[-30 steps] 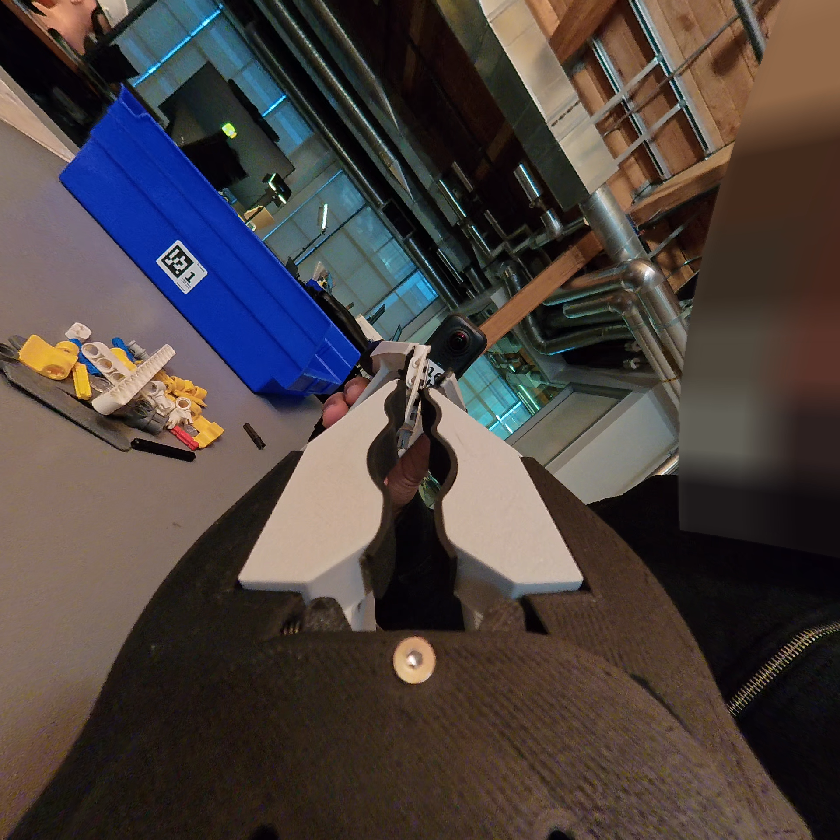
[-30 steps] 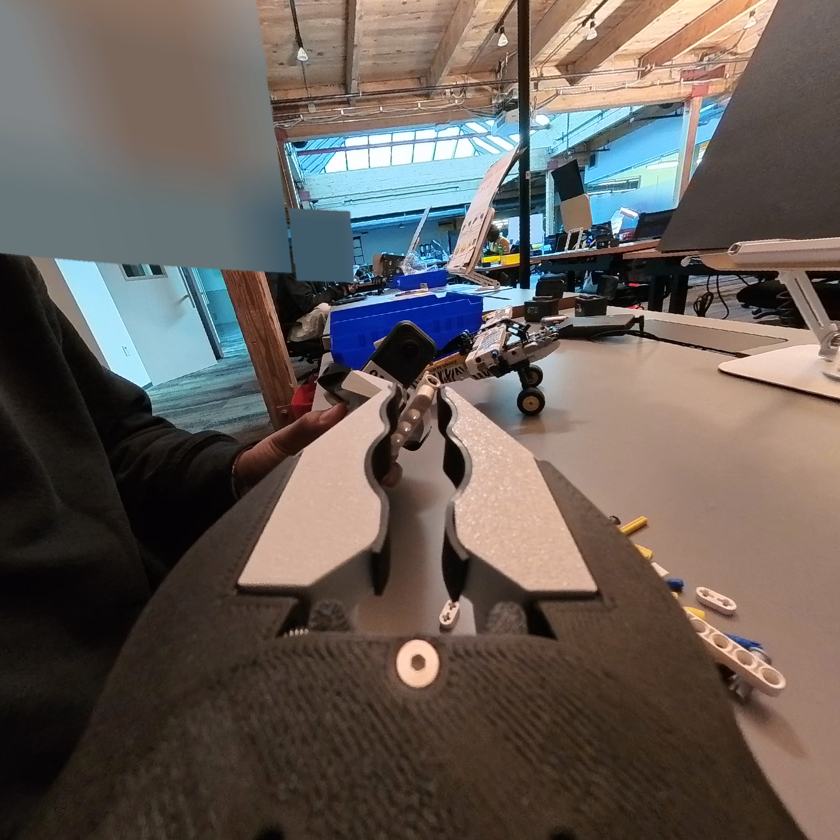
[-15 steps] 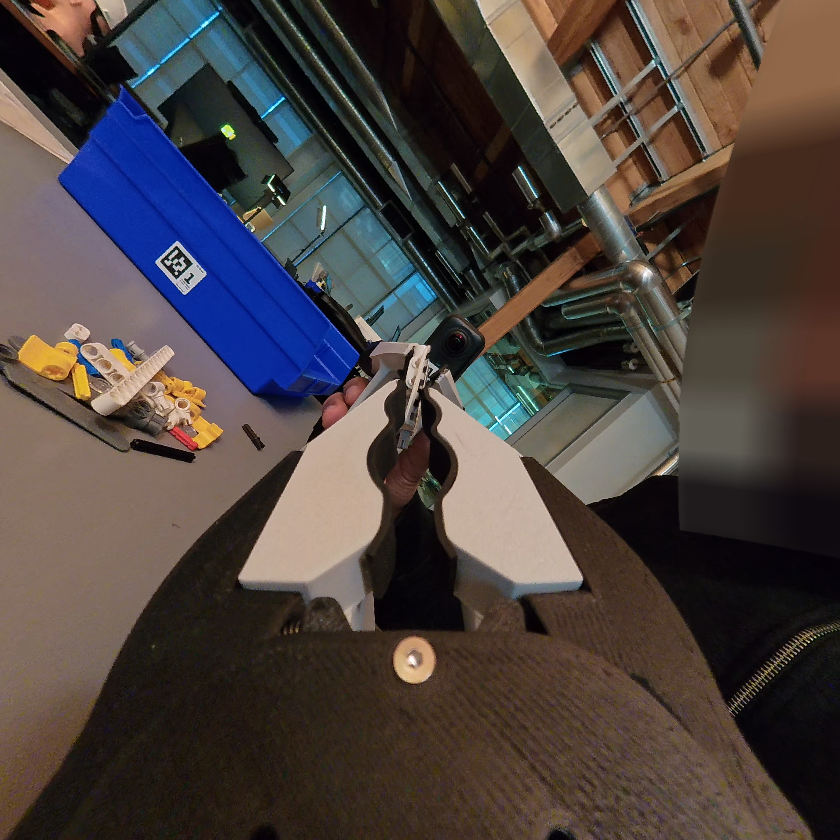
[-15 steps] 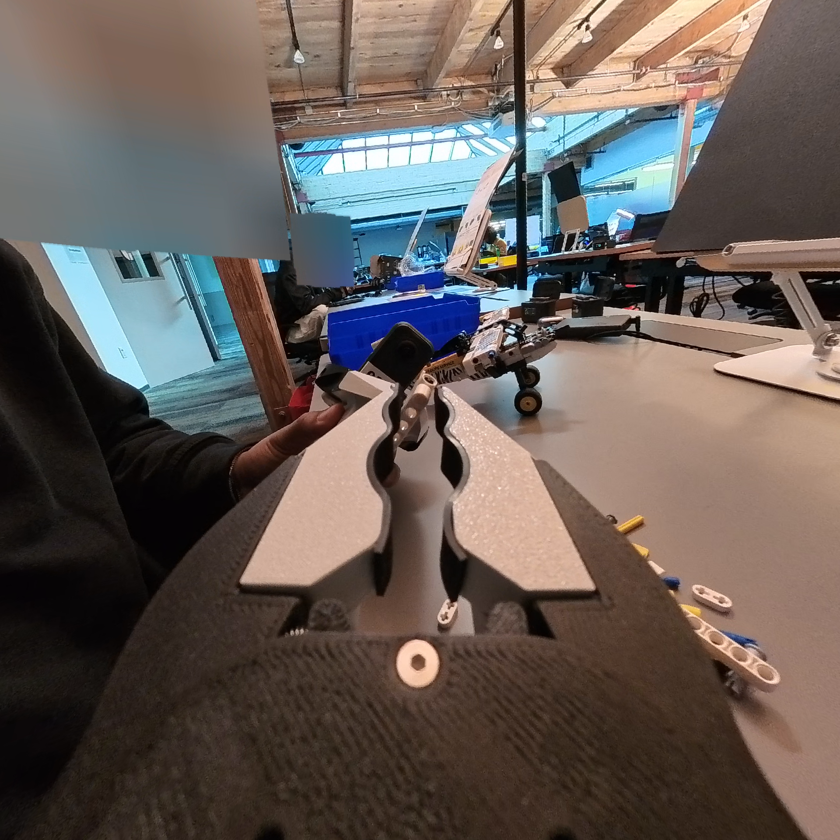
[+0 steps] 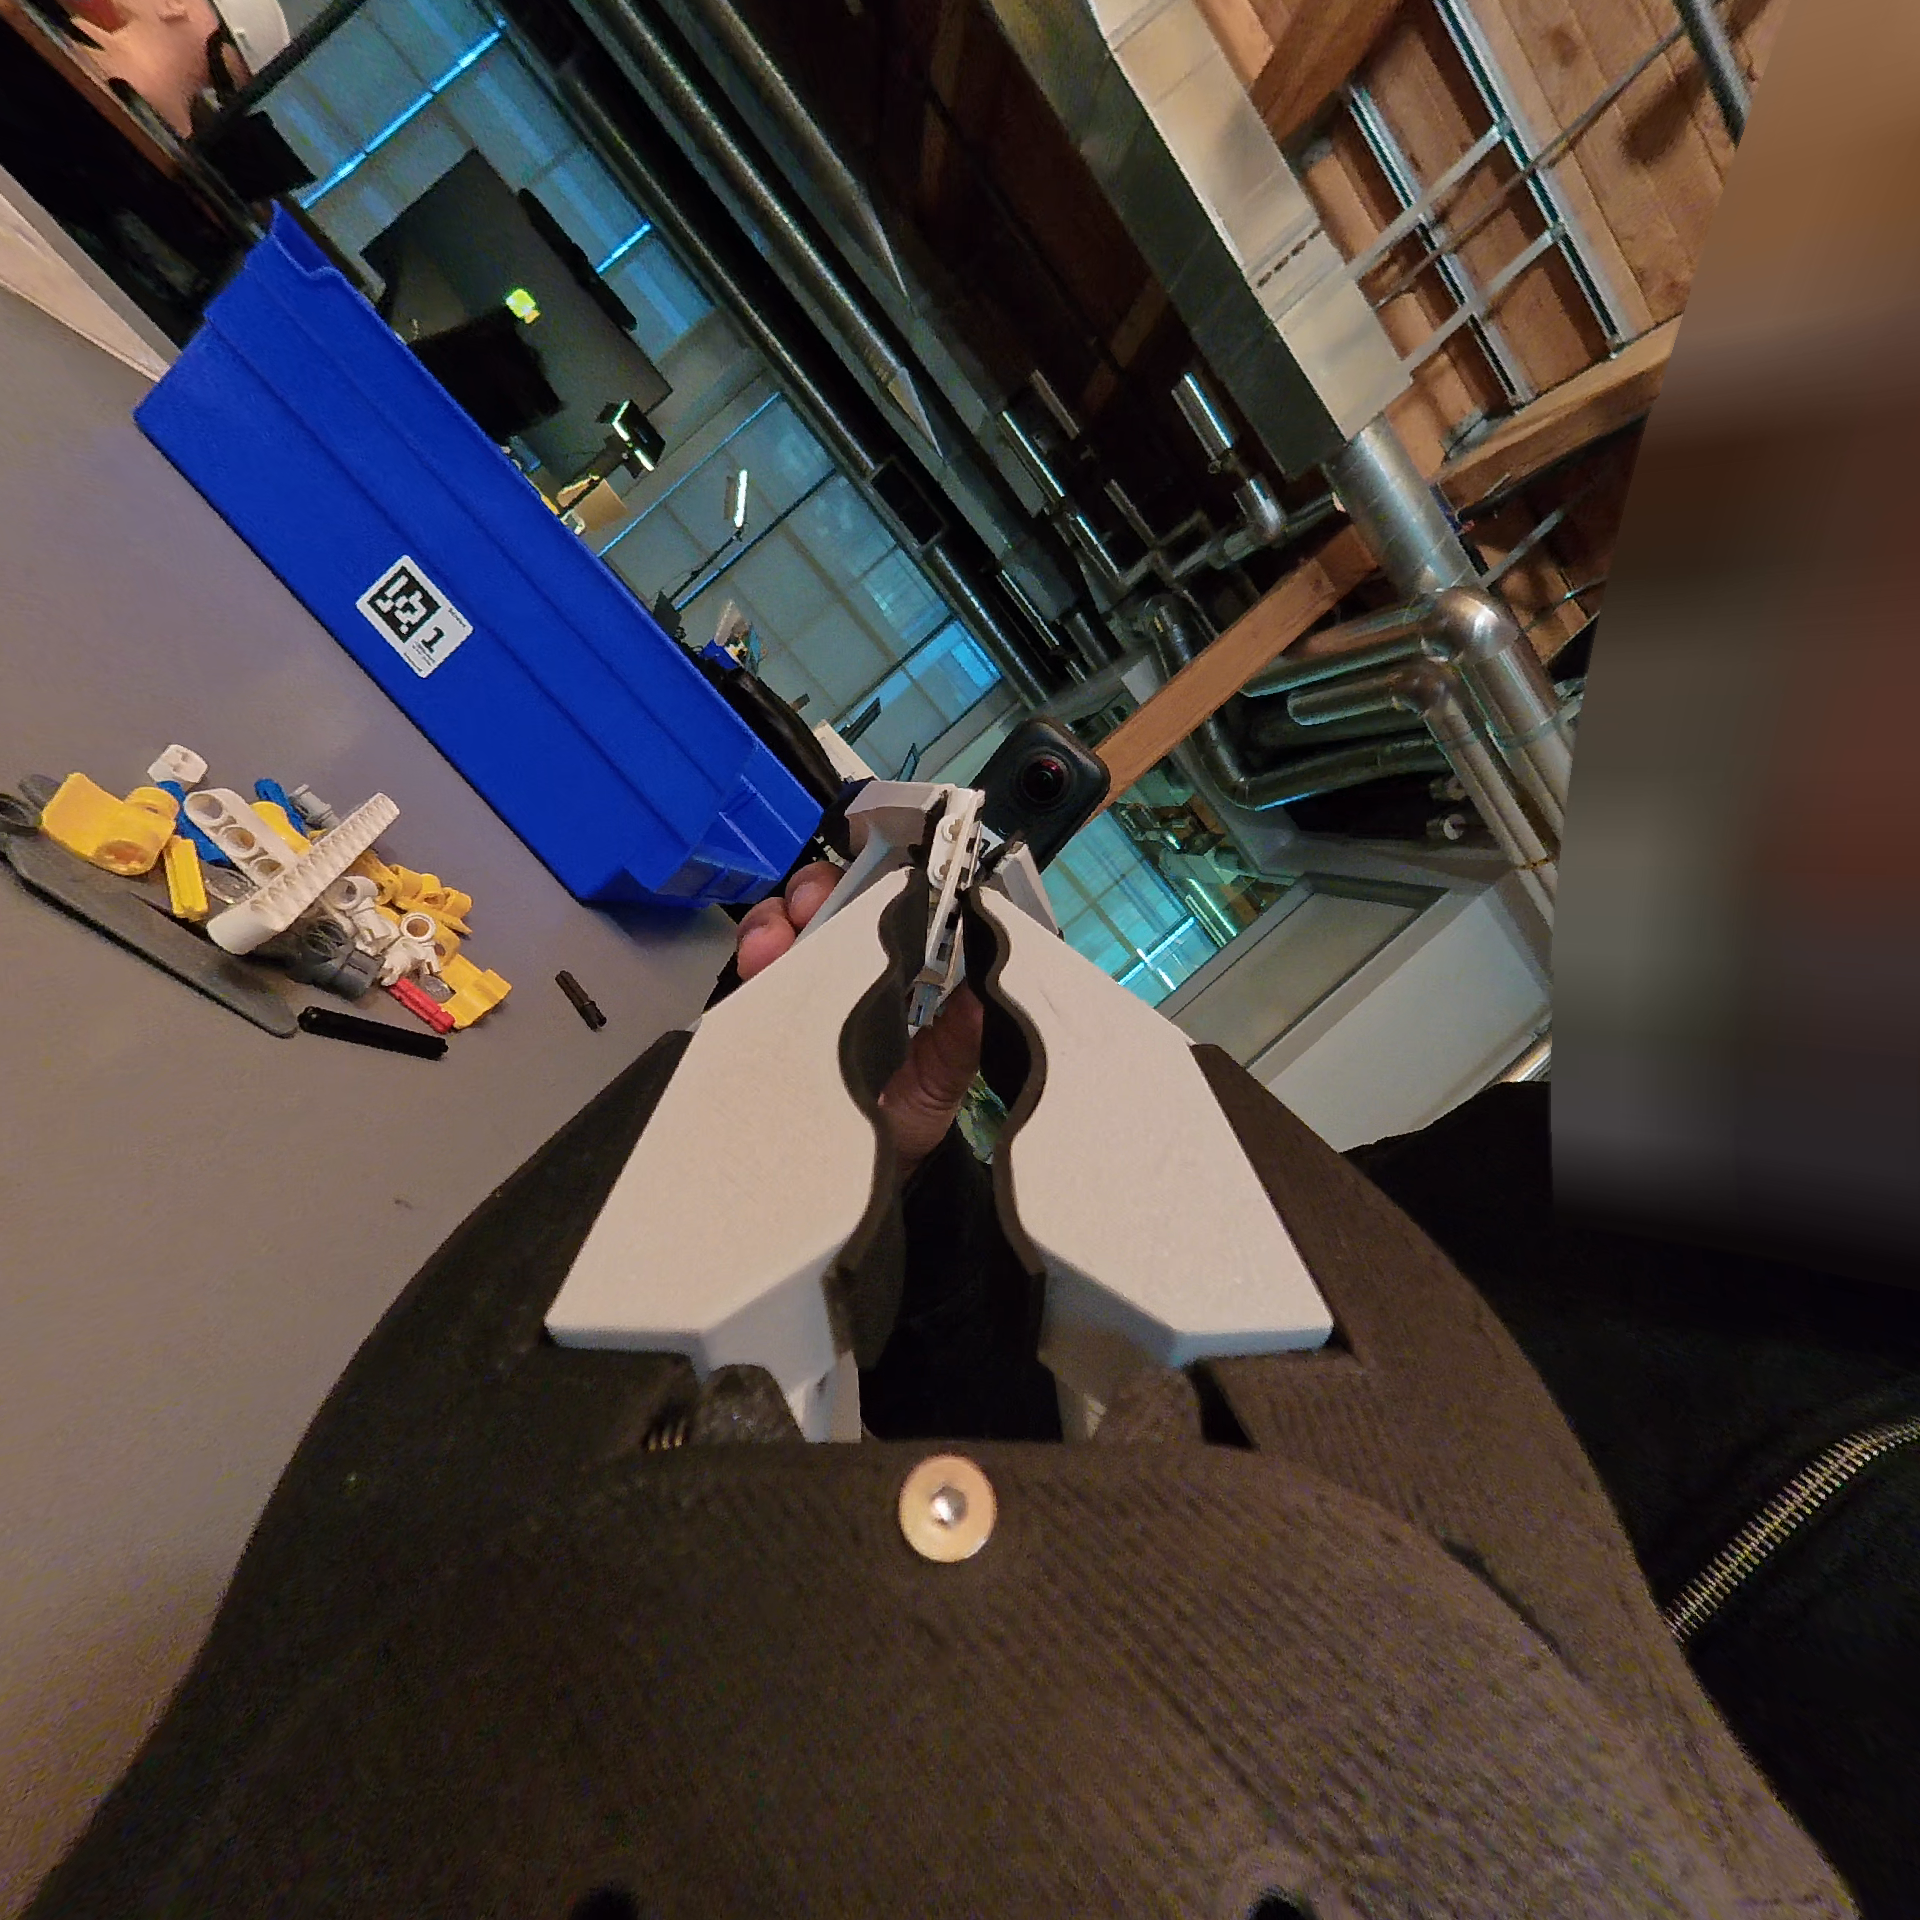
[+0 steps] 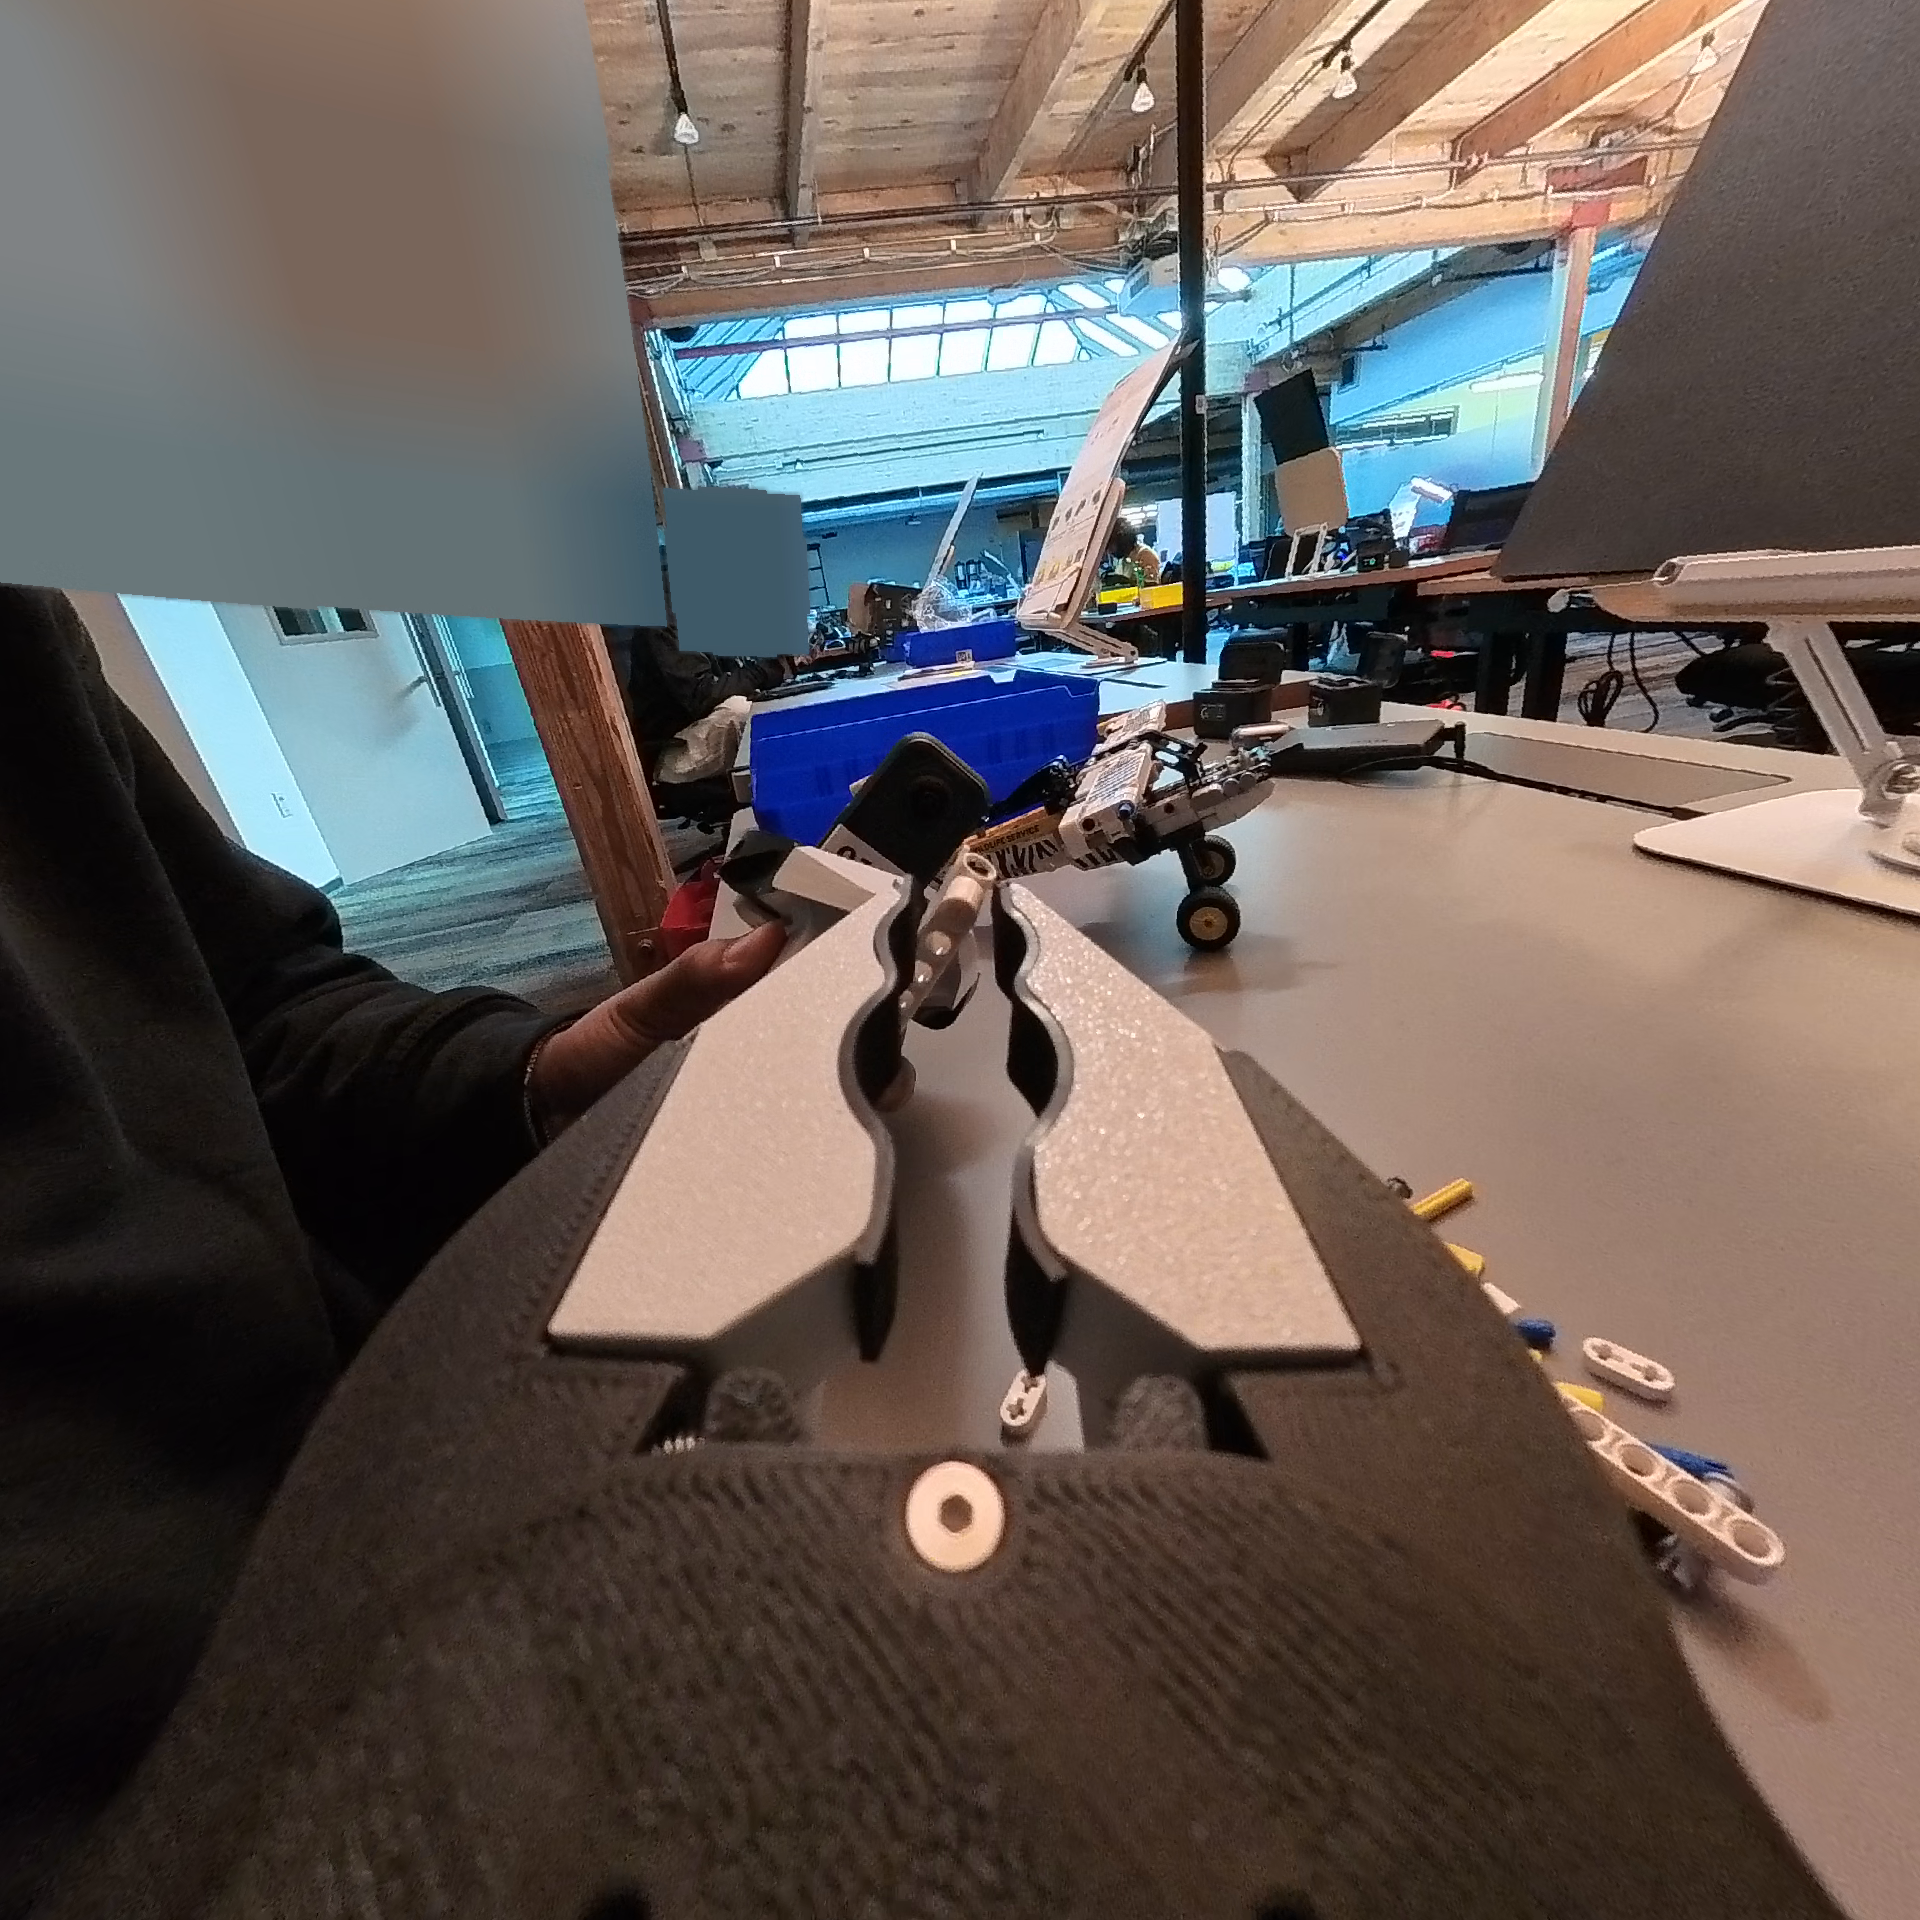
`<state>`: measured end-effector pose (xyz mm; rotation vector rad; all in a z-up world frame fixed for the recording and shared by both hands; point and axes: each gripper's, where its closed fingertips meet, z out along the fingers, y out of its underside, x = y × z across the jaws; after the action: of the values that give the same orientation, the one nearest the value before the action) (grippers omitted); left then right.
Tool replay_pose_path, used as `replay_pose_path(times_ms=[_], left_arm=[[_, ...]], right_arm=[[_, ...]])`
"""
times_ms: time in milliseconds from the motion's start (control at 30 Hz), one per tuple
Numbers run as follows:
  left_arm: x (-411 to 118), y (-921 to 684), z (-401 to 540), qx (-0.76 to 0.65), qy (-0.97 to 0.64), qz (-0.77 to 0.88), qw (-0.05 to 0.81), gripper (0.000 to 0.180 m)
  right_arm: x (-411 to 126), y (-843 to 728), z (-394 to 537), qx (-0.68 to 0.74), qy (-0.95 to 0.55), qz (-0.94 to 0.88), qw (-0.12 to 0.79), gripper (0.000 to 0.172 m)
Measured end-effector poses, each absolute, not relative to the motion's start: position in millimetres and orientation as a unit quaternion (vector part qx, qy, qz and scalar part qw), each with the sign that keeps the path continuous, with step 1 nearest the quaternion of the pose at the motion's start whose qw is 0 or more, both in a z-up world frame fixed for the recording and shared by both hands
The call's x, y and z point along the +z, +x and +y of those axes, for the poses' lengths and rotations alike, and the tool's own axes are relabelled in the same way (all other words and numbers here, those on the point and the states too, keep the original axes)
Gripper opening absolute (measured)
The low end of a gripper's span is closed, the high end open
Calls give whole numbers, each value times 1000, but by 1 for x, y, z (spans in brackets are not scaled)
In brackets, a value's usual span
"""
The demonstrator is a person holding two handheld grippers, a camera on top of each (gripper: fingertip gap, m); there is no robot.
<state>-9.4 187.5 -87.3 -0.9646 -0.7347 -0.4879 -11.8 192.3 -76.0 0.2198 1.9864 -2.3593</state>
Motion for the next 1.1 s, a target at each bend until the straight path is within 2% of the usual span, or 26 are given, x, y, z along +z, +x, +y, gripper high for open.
replay_pose_path(times_ms=[1100], left_arm=[[-85, -6, 189, -197, -464, -332, 798, 1]], right_arm=[[-74, -11, 194, -767, 72, 637, 39, 12]])
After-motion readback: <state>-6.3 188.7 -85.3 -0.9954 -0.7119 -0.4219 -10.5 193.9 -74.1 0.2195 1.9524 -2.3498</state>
